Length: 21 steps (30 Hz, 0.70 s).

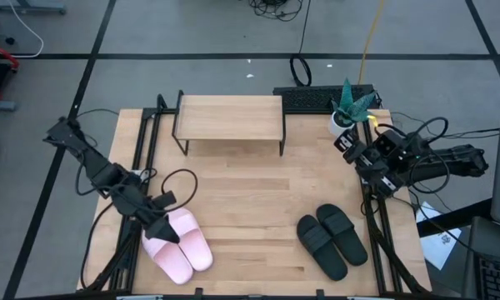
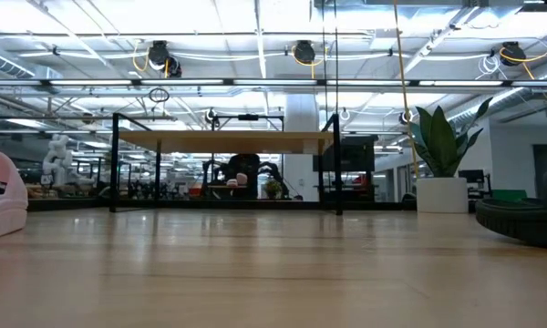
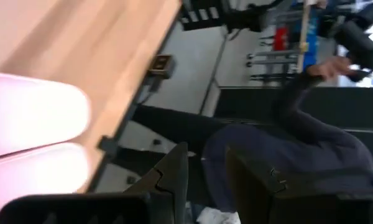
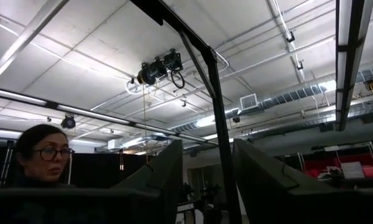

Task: Pick and place slides into the shelf
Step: Put the left pink slipper on the shelf

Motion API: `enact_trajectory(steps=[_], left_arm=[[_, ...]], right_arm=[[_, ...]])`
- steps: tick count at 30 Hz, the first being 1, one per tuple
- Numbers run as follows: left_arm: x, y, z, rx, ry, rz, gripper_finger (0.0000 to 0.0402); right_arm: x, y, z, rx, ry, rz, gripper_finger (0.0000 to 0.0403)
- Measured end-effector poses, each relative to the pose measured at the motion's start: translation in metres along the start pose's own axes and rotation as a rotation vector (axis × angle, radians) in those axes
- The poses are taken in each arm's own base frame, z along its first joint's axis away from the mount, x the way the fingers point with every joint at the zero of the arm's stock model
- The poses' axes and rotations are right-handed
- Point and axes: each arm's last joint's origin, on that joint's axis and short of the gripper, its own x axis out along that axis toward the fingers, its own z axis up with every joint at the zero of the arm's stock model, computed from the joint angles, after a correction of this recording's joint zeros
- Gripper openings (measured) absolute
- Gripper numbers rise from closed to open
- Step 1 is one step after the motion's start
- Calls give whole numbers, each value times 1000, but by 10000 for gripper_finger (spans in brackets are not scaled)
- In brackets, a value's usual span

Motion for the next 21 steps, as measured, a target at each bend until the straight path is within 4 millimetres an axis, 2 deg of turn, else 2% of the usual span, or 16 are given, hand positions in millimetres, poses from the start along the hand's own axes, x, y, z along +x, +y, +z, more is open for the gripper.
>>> enact_trajectory(steps=[5,10,15,18,21], left_arm=[[7,-12,-4,31,-62,-100,104],[13,-15,-8,60,-147,-115,104],[24,-27,-12,69,-134,-54,104],[29,-45,-12,77,-116,27,104],[35,-64,-11,87,-91,183,104]], right_arm=[[0,-1,-3,9,30,-13,130],[0,-2,-3,2,33,-14,130],[0,-1,-3,4,32,-14,130],[0,-1,-3,4,32,-13,130],[0,-1,-3,3,30,-13,130]])
